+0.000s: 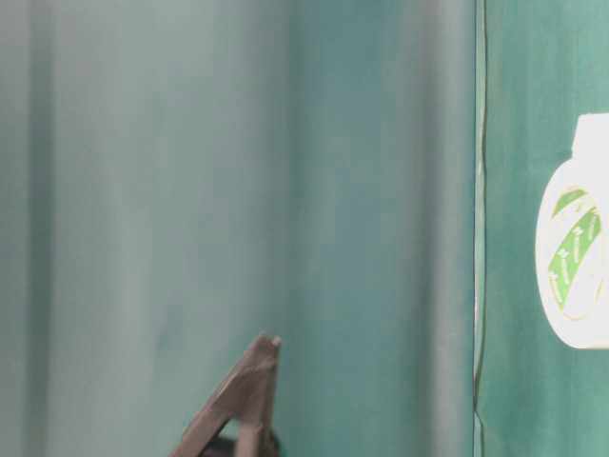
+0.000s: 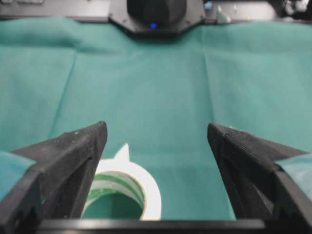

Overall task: Peel off the duct tape with your right arm.
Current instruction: 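Move the left gripper over the white tape roll and lower onto its rim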

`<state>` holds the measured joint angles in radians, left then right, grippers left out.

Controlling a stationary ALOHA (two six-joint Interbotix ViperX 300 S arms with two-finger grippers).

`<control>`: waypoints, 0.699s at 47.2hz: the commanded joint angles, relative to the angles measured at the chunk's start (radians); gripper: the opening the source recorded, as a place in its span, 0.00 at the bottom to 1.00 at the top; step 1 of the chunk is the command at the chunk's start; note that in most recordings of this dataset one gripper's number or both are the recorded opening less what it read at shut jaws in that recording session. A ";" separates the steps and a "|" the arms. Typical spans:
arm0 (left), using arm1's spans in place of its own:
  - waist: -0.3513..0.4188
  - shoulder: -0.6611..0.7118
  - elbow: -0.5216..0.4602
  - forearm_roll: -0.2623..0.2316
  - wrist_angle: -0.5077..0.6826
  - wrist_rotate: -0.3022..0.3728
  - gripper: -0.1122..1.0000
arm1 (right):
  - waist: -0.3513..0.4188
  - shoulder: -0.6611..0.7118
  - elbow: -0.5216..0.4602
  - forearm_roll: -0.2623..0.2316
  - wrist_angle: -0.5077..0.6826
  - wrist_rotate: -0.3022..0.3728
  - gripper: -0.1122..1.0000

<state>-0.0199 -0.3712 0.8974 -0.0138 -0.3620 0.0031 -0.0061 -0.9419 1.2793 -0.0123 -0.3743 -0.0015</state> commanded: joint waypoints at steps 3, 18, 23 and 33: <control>0.005 0.028 -0.078 -0.002 0.091 0.002 0.96 | -0.002 0.008 -0.018 0.002 -0.012 0.002 0.84; 0.009 0.121 -0.250 -0.002 0.502 0.005 0.96 | -0.002 0.008 -0.012 0.000 -0.011 0.000 0.84; 0.014 0.161 -0.305 -0.002 0.609 0.006 0.96 | -0.002 0.006 -0.011 0.000 -0.011 0.002 0.84; 0.017 0.218 -0.367 0.000 0.709 0.014 0.96 | -0.002 0.008 -0.006 0.002 -0.011 0.002 0.84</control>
<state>-0.0061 -0.1565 0.5691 -0.0138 0.3298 0.0107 -0.0061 -0.9419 1.2839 -0.0107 -0.3758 -0.0015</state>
